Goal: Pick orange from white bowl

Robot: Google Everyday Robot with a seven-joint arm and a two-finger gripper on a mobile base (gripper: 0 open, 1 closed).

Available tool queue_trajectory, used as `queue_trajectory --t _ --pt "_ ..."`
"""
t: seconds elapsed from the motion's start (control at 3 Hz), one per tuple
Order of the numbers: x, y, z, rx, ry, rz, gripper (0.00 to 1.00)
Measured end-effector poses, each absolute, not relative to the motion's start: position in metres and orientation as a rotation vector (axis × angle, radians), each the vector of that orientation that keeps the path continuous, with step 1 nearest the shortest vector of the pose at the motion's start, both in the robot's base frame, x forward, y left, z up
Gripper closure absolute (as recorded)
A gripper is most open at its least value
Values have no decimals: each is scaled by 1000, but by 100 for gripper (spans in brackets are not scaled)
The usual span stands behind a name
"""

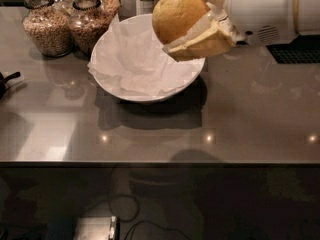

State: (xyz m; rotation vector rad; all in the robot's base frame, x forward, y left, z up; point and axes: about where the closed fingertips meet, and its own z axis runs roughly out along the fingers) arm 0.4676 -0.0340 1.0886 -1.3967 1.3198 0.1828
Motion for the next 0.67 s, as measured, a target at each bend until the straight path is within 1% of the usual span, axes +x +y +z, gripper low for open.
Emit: queue_trajectory --t 0.33,0.67 --pt "434 -22 1087 -1538 1233 193 100" --pt "414 -13 1070 -1638 1130 271 100"
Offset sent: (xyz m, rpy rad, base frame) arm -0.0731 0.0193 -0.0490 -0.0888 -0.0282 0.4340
